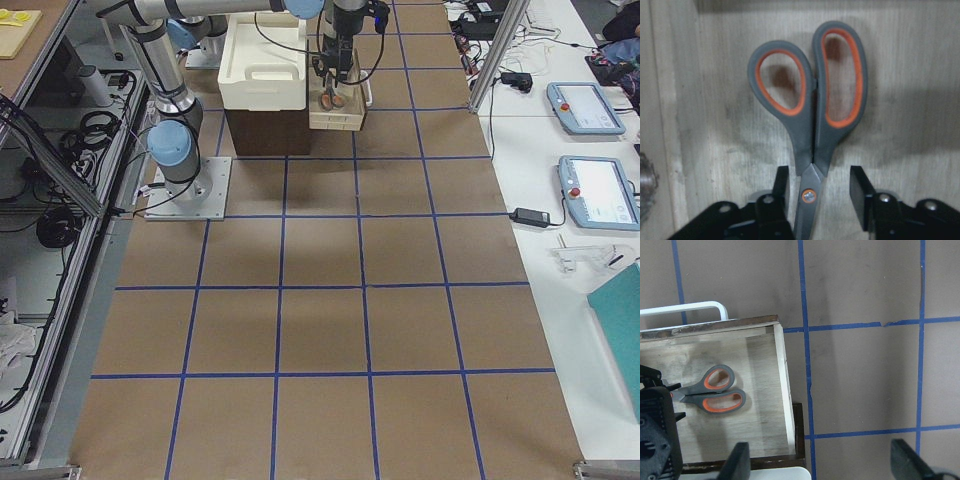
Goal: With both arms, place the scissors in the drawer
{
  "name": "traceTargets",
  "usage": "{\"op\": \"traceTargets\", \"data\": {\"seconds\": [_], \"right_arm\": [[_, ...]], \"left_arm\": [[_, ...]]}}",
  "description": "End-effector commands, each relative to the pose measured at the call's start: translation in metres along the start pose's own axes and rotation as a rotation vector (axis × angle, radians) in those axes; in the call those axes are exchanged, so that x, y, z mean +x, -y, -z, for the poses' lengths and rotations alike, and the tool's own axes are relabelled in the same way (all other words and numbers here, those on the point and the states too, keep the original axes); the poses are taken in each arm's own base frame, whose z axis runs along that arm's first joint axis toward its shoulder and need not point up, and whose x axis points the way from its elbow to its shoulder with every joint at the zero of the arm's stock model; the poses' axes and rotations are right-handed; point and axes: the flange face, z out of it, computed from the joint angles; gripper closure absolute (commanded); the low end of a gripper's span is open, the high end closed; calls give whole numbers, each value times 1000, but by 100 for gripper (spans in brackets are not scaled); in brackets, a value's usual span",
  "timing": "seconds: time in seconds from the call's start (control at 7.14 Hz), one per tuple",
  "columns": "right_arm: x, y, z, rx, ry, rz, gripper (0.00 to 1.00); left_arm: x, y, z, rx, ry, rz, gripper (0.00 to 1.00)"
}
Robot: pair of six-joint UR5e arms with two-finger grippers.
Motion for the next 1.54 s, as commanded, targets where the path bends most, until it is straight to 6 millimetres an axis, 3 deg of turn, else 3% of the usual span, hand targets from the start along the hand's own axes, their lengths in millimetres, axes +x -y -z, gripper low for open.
{"op": "traceTargets", "data": {"seconds": [0.0, 0.14, 0.42, 0.98, 1.4], "right_arm": [[0, 0, 0, 0, 1, -1, 0], [0, 0, 0, 0, 3, 1, 0], [-1, 0, 0, 0, 6, -1, 0], [-1, 0, 0, -1, 10, -1, 0], [-1, 0, 0, -4, 12, -3, 0]], "left_arm": [[-1, -4, 9, 7, 12, -2, 0], [-5, -10, 26, 16, 35, -1, 0], [-22, -41, 63, 44, 88, 54, 0], [-63, -141, 121, 77, 147, 231, 0], [-79, -228, 155, 86, 172, 390, 0]]}}
